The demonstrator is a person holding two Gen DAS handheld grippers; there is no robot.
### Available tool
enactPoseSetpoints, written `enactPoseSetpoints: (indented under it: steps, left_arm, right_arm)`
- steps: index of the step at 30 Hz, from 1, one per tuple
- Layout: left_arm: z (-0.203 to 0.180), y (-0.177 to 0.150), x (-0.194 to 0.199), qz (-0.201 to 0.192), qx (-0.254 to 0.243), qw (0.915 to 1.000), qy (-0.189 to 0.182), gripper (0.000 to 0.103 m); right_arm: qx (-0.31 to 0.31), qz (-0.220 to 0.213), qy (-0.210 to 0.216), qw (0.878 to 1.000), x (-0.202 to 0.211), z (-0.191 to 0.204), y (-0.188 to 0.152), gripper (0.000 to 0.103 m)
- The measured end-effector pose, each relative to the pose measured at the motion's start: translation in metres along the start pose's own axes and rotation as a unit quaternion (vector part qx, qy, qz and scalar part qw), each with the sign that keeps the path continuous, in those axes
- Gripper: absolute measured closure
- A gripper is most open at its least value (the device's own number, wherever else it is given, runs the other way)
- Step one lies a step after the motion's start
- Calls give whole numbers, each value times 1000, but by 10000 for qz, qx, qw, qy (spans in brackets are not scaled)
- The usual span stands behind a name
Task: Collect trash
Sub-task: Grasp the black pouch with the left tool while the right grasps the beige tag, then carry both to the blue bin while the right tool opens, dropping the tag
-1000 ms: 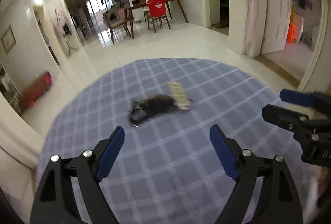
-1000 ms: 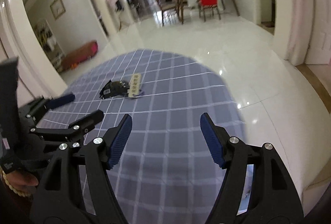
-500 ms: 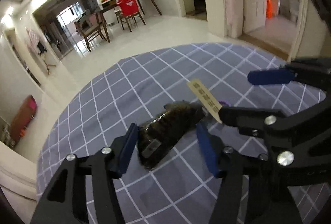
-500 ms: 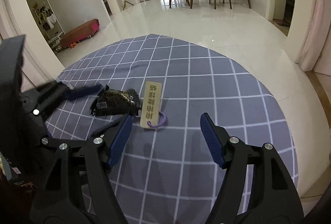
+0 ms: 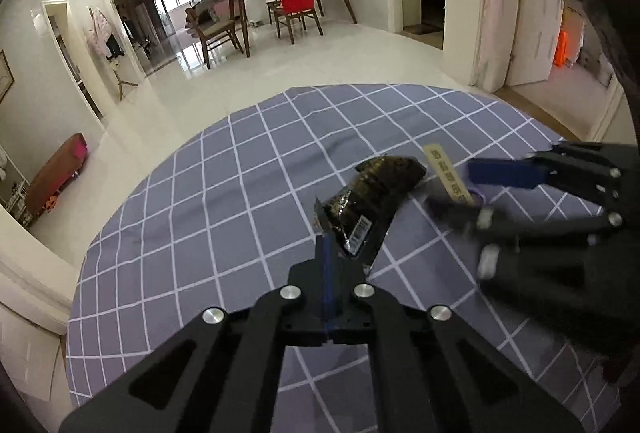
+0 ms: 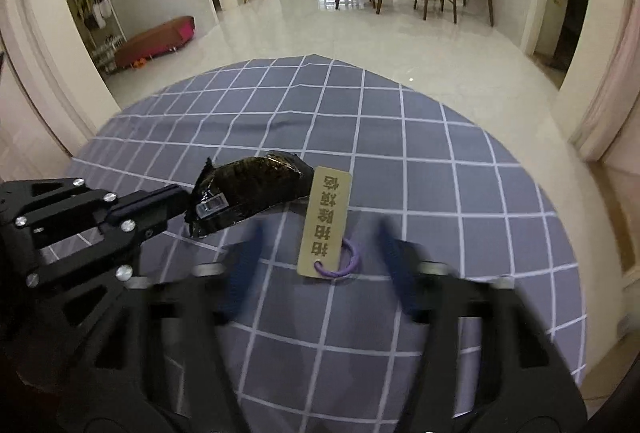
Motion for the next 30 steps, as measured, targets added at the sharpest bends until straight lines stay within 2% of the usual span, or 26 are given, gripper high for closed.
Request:
enactPoseSetpoints:
  steps: [1, 2, 3, 4, 5, 6, 11, 13, 14, 15, 16, 18, 20, 21, 23, 30]
  left_arm:
    - [-1, 2, 2, -59, -31, 10000, -18, 98]
    - [-3, -1, 5, -81, -59, 9999, -20, 80]
    - [-5, -3, 10, -117, -99, 9999, 30, 45]
    - [-9, 0, 14, -263, -184, 9994, 126, 32]
    - [-14, 3, 17, -456, -284, 9982, 252, 31]
    - [-18, 5, 20, -561, -414, 9972, 278, 31]
    - [-24, 15, 6, -382, -351, 9986, 109, 31]
    - [-25, 19, -5, -279, -217, 9994, 22, 39]
    - [-26, 20, -9, -244, -207, 9995, 3, 49]
    - [-28, 21, -12, -185, -191, 9996, -19, 66]
    - [-32, 22, -18, -59, -155, 9998, -96, 74]
    - [-36, 26, -17, -54, -36, 9999, -133, 90]
    - [-38, 27, -5, -73, 163, 9989, -436, 93]
    - [-42, 27, 2, -137, 130, 9988, -461, 93]
    - [-48, 28, 14, -223, 2, 9995, -229, 93]
    - [-59, 25, 59, -418, 295, 9984, -222, 93]
  right_arm:
    - [-33, 12, 42, 10000, 0, -2, 0, 79]
    - [-63, 7, 89, 9999, 0, -4, -1, 80]
    - [-91, -18, 110, 9999, 1, -7, -2, 80]
    - [-93, -46, 115, 9999, 3, -8, -3, 82]
    - [-118, -93, 114, 9998, 5, -10, -4, 83]
    - [-184, -114, 130, 9997, 7, -14, -5, 84]
    - [-423, -168, 200, 9988, 14, -33, -9, 84]
    - [-481, -155, 263, 9984, 15, -38, -11, 84]
    - [-489, -155, 287, 9983, 16, -39, -12, 84]
    - [-492, -155, 307, 9982, 17, -40, -13, 84]
    - [-483, -157, 324, 9982, 18, -40, -14, 84]
    - [-483, -175, 383, 9979, 21, -40, -14, 84]
    - [-509, -225, 497, 9972, 27, -41, -15, 84]
    - [-509, -277, 508, 9970, 33, -41, -16, 84]
    - [-547, -353, 570, 9962, 42, -39, -18, 84]
    - [-786, -700, 868, 9906, 103, -55, -29, 84]
Point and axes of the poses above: each gripper's, at about its wrist camera, not at the fingertips, and x roughly against the way its jaws point, z to its left, y to its top, the point moved 3 cm from there along -x, roughly the way its jaws point, and after that the axes turned 3 degrees about -z, right-handed, at the moved point
